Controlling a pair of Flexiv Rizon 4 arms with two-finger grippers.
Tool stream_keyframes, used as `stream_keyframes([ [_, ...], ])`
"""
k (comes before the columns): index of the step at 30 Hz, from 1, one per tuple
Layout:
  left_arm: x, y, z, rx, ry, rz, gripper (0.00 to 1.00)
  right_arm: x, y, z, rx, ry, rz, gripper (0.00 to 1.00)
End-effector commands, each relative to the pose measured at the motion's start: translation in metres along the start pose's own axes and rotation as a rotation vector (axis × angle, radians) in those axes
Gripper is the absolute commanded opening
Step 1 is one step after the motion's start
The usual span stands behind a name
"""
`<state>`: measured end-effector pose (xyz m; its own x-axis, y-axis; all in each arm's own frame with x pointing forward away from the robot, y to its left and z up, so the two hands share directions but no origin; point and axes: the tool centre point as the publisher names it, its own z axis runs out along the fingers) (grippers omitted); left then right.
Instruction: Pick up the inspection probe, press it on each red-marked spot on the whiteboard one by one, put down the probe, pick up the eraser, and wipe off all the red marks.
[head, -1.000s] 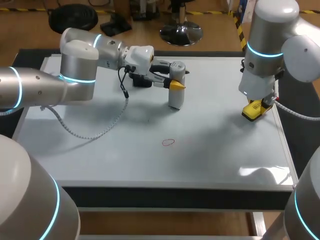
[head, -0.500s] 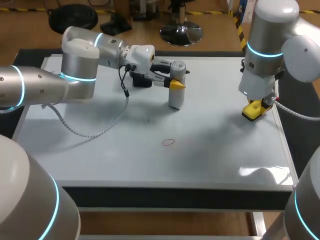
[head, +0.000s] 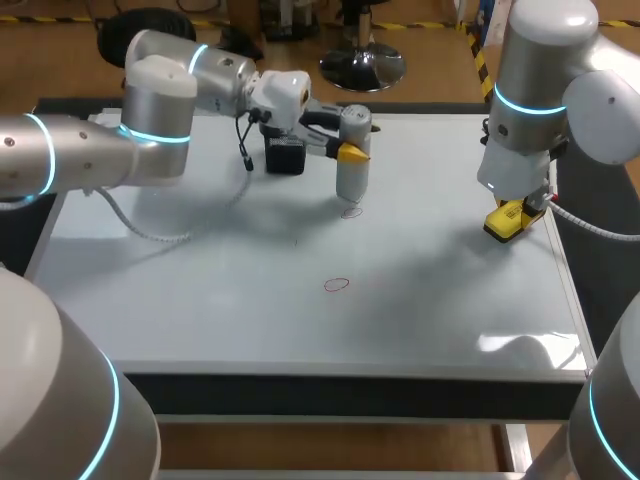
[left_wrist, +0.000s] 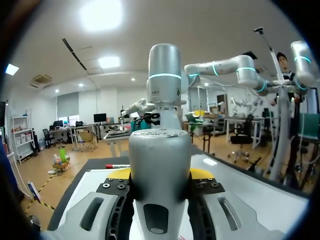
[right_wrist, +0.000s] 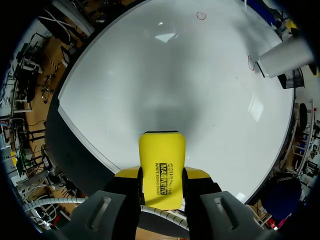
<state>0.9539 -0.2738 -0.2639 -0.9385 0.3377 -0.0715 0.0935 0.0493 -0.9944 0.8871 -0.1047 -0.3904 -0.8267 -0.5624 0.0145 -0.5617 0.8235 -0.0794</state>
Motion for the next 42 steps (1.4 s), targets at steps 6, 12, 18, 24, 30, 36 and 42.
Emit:
stream_keyframes([
  [6,-0.03,-0.017,-0.01,0.002,0.115,0.013,0.0,0.0,0.0,0.0,0.003,0.002,-0.001,0.0],
  [12,-0.048,-0.03,-0.018,-0.011,0.129,0.023,0.0,0.0,0.0,0.0,0.003,0.002,-0.001,0.0],
  [18,-0.068,-0.039,-0.027,-0.009,0.148,0.035,0.0,0.0,0.0,0.0,0.003,0.002,-0.001,0.0],
  [24,-0.09,-0.048,-0.034,-0.013,0.177,0.045,0.0,0.0,0.0,0.0,0.003,0.002,-0.001,0.0],
  [30,-0.107,-0.05,-0.042,-0.014,0.201,0.039,0.0,0.0,0.0,0.0,0.003,0.002,-0.001,0.0],
  [36,-0.118,-0.05,-0.051,0.003,0.204,0.03,0.0,0.0,0.0,0.0,0.003,0.002,-0.001,0.0],
  [42,-0.128,-0.049,-0.054,-0.007,0.211,0.024,0.0,0.0,0.0,0.0,0.003,0.002,-0.001,0.0],
])
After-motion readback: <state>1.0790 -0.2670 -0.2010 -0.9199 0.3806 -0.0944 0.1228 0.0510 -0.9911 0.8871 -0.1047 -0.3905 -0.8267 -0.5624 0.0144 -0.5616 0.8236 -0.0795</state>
